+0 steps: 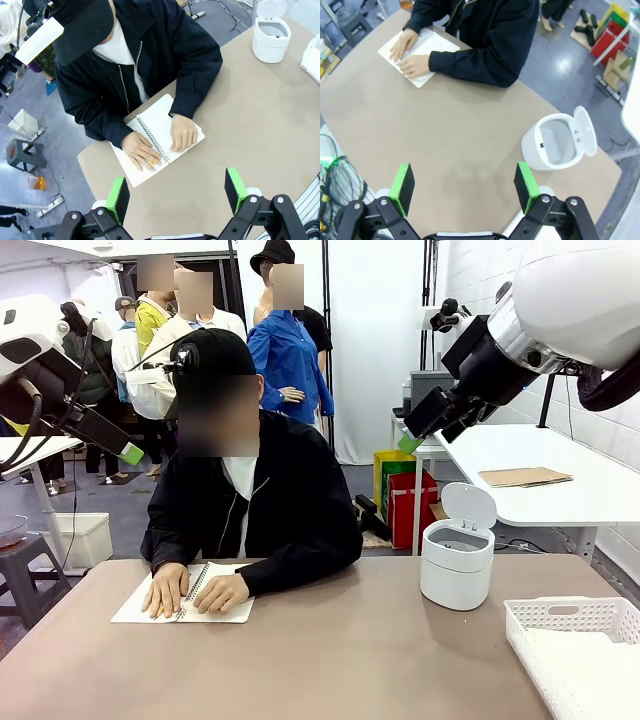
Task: Sort the paper based on its condition.
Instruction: If a person hands you a paper, place it in the Organizing basket , and if it's crumpled, put it in the Trash can.
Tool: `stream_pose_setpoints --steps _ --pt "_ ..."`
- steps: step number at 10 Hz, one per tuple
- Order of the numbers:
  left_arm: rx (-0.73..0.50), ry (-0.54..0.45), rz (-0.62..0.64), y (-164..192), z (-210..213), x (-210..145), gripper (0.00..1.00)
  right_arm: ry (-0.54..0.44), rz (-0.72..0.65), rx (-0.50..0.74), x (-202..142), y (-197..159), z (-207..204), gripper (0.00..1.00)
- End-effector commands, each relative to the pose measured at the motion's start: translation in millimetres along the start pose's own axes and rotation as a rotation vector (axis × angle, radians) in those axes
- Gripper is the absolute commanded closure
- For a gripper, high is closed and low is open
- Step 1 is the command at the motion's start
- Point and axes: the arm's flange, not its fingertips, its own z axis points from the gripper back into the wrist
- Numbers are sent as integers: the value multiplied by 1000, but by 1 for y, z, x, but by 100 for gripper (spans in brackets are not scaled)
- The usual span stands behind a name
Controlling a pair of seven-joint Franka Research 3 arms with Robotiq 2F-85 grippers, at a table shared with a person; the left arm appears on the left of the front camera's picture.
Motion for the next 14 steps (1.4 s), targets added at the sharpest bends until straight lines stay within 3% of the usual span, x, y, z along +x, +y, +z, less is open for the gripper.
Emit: stream_pose_setpoints --steps 1,14 --pt "-5 -2 1 0 -1 0 0 -37 29 33 -4 -3 -11 0" --pt "-5 -2 1 0 -1 0 0 -6 6 5 0 1 -3 0"
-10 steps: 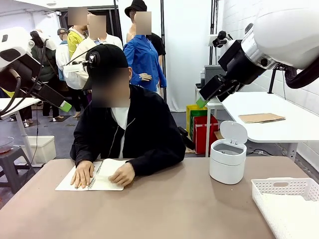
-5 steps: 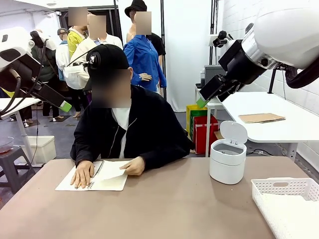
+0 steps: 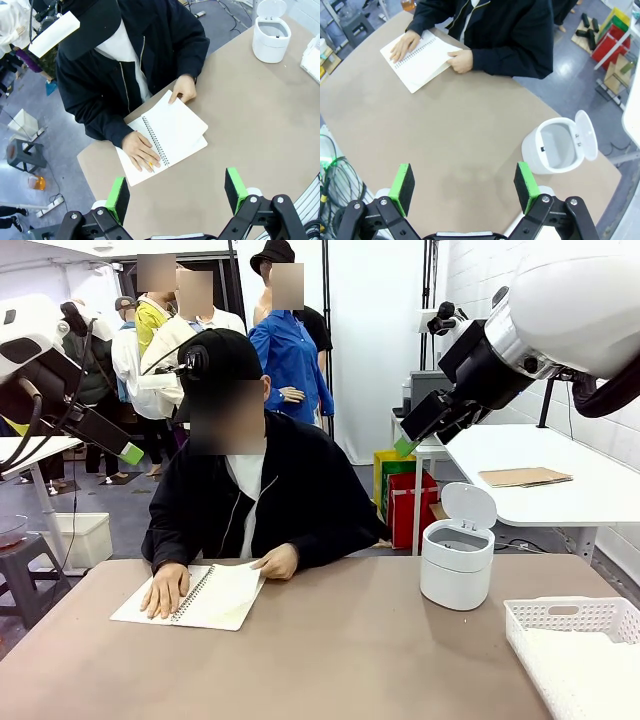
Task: Sort the paper based on its condition.
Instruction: If a person hands you a paper, place it in the Organizing basket , and if it's crumpled, put it in the Trash can.
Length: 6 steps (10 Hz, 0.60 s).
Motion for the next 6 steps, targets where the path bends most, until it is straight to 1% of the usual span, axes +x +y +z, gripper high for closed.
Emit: stream_pose_setpoints --steps 1,6 --pt "-5 -2 1 0 -1 0 0 6 -6 4 0 0 0 0" --pt "-5 -2 1 0 -1 0 0 6 -6 4 0 0 0 0"
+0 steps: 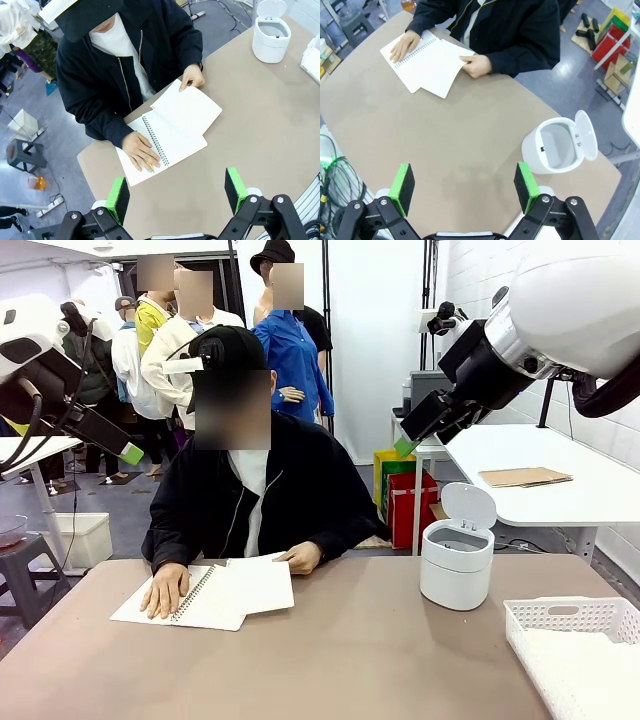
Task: Sort the paper based on its condition.
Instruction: If a person hands you a paper, place it in the Organizing basket , and if it's crumpled, put it in the Trash can.
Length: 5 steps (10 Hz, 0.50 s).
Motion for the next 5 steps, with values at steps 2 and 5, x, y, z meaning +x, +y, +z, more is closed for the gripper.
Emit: stream_pose_setpoints --steps 2,5 --pt "-5 -2 1 0 -1 0 0 6 -6 4 0 0 0 0" --pt "-5 -2 1 0 -1 0 0 6 -6 4 0 0 0 0"
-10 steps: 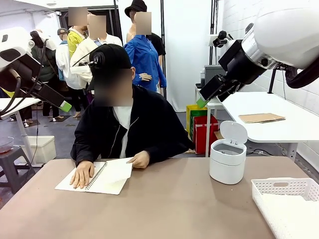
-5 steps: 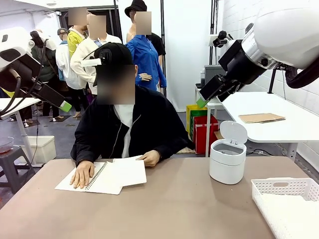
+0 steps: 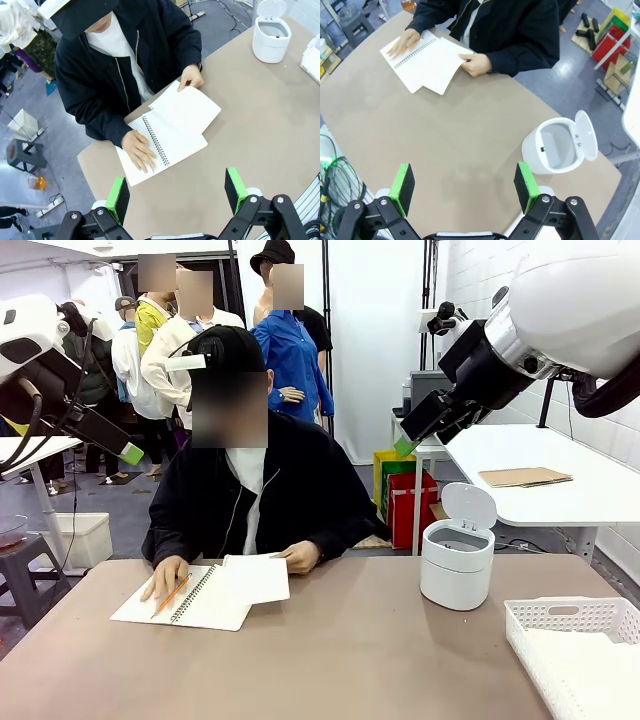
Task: Sort the paper based on its condition.
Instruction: If a person hands you a paper, place it in the Organizing basket , and if it's crumpled, put it in the Trash can.
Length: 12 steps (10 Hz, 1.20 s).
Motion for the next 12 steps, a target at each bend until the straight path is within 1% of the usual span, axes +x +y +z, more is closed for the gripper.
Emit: stream_pose_setpoints --steps 1,12 --pt "-4 -2 1 0 -1 0 0 6 -6 4 0 0 0 0" --pt "-4 -2 1 0 -1 0 0 6 -6 4 0 0 0 0"
